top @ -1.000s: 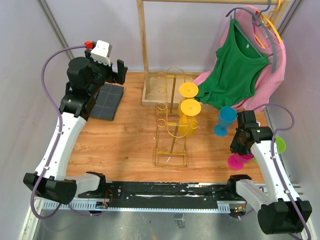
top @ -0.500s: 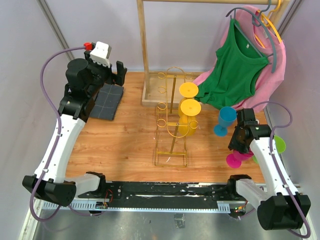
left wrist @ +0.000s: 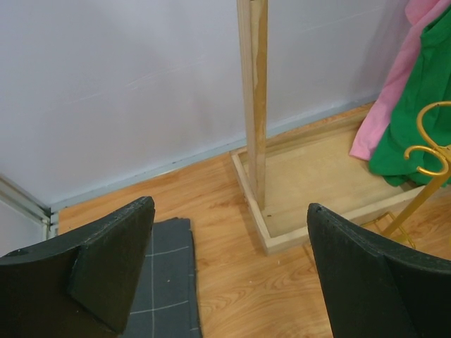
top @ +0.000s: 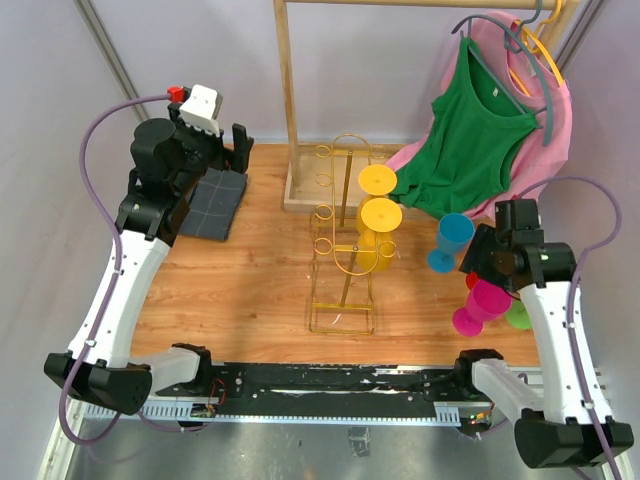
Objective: Take the wine glass off the wine glass rack
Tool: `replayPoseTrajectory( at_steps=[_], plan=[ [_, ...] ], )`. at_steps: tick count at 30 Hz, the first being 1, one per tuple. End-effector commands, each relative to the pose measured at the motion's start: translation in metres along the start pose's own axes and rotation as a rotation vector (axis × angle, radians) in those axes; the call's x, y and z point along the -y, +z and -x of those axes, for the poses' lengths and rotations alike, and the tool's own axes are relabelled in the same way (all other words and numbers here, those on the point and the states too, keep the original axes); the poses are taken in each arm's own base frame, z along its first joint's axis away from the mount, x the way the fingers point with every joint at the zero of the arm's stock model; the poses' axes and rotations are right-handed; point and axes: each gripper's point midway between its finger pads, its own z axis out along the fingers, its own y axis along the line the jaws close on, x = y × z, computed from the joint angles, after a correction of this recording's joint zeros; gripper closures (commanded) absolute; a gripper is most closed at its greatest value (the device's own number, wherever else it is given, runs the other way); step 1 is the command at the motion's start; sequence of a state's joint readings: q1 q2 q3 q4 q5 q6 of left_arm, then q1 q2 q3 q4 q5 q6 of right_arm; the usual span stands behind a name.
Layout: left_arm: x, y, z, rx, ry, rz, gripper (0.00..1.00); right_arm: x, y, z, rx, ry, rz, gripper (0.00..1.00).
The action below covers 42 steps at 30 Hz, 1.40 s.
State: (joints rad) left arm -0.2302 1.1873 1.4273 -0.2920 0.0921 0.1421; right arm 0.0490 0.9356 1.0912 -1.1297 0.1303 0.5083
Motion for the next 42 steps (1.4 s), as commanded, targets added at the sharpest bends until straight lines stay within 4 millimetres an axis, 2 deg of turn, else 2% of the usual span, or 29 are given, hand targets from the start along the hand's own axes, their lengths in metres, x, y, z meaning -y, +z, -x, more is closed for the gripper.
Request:
replayPoseTrajectory(
  at_steps=[1, 4, 7, 9, 11, 14, 18, 19, 23, 25, 28, 32, 37, 42],
  plan=[
    [-0.002, -0.012, 0.016, 0.036, 0.015, 0.0, 0.06, 0.007, -0.045, 0.006, 0.038, -0.001, 0.025, 0.35],
    [-0.003, -0.019, 0.019, 0.038, 0.017, 0.007, 0.06, 0.003, -0.077, 0.009, 0.082, 0.011, 0.087, 0.34],
    [-0.006, -0.035, 0.021, 0.041, 0.018, 0.034, 0.05, -0.008, -0.109, 0.012, 0.115, -0.005, 0.19, 0.32],
    [-0.007, -0.048, 0.024, 0.056, 0.011, 0.047, 0.04, -0.023, -0.125, 0.018, 0.118, -0.02, 0.279, 0.29],
    [-0.001, -0.054, 0.027, 0.05, -0.002, 0.015, 0.04, -0.047, -0.134, 0.028, 0.101, -0.028, 0.386, 0.28],
    [0.0, -0.042, 0.031, -0.024, -0.135, -0.044, 0.03, -0.091, -0.137, 0.053, 0.09, -0.024, 0.571, 0.26],
    [-0.021, -0.019, 0.037, -0.13, -0.419, -0.153, 0.02, -0.134, -0.144, 0.089, 0.097, -0.029, 0.736, 0.27],
    [-0.029, -0.013, 0.032, -0.166, -0.498, -0.17, 0.02, -0.142, -0.147, 0.096, 0.095, -0.041, 0.76, 0.27],
    [-0.04, -0.003, 0.011, -0.273, -0.796, -0.306, 0.02, -0.172, -0.164, 0.112, 0.061, -0.062, 0.885, 0.29],
    [-0.032, -0.003, 0.005, -0.298, -0.88, -0.369, 0.02, -0.183, -0.17, 0.113, 0.031, -0.062, 0.942, 0.3],
    [-0.021, -0.007, -0.001, -0.312, -0.955, -0.434, 0.03, -0.189, -0.173, 0.105, -0.019, -0.064, 0.98, 0.32],
    [-0.011, -0.015, -0.01, -0.344, -1.001, -0.465, 0.04, -0.187, -0.168, 0.086, -0.079, -0.059, 0.988, 0.38],
    [-0.002, -0.023, -0.01, -0.365, -1.034, -0.497, 0.04, -0.184, -0.156, 0.062, -0.128, -0.05, 0.986, 0.41],
    [0.012, -0.025, -0.007, -0.384, -1.038, -0.535, 0.04, -0.193, -0.147, 0.051, -0.15, -0.037, 1.009, 0.44]
  ],
)
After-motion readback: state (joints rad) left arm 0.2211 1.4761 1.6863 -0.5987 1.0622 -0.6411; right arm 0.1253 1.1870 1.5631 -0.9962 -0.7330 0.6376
